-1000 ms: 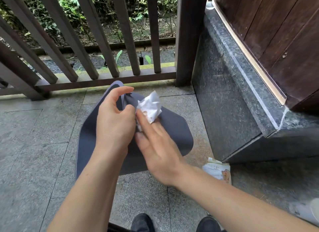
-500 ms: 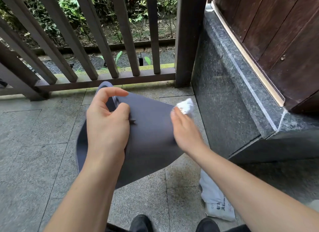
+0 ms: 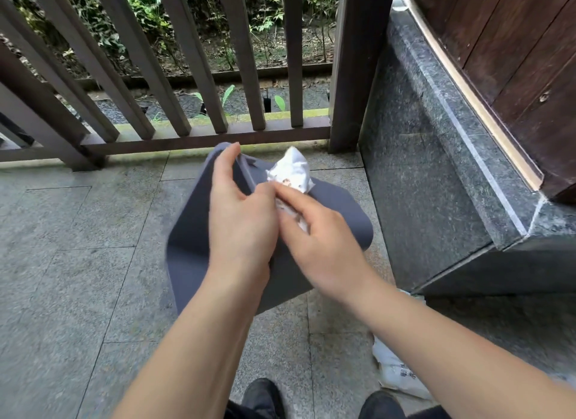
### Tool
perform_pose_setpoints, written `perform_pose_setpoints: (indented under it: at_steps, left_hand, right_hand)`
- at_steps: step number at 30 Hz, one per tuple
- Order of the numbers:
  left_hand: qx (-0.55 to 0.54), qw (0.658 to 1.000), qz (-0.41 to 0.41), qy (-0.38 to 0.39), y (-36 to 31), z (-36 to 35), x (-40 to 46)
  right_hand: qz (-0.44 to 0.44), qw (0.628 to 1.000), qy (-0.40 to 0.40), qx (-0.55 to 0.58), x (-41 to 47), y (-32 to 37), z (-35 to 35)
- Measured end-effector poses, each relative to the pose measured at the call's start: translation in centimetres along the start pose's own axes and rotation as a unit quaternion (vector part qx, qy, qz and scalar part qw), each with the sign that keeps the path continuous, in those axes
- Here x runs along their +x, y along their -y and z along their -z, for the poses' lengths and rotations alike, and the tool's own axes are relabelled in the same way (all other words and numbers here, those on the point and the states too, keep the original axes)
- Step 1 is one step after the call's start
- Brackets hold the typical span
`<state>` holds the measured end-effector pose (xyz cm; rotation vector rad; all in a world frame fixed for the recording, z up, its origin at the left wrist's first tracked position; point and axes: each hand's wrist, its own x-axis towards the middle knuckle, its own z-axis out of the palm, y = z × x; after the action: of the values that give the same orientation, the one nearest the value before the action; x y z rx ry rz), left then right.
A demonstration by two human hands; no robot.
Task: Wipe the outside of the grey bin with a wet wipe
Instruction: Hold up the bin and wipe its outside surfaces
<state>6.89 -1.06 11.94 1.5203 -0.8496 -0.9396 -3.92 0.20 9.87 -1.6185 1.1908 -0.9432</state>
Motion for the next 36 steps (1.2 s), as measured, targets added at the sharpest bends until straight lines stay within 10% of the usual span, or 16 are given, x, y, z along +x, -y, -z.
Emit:
perform_pose_setpoints:
  at_steps: [13, 24, 36]
  left_hand:
    - [-0.239, 0.918, 0.284, 0.14, 0.1, -2.4, 0.9]
    - [-0.239, 0.887, 0.378, -0.115, 5.5, 0.5, 6.7]
    - [-0.164, 0.881, 0.423, -0.134, 7.0, 3.6, 7.6]
  right_hand:
    - [-0.03, 0.986, -0.056, -0.156, 1.0, -0.9, 2.0]
    - [-0.004, 0.972, 0.039, -0.23, -1.2, -2.6, 0.3]
    - [0.107, 0.918, 0.13, -0.359, -2.6, -2.5, -2.7]
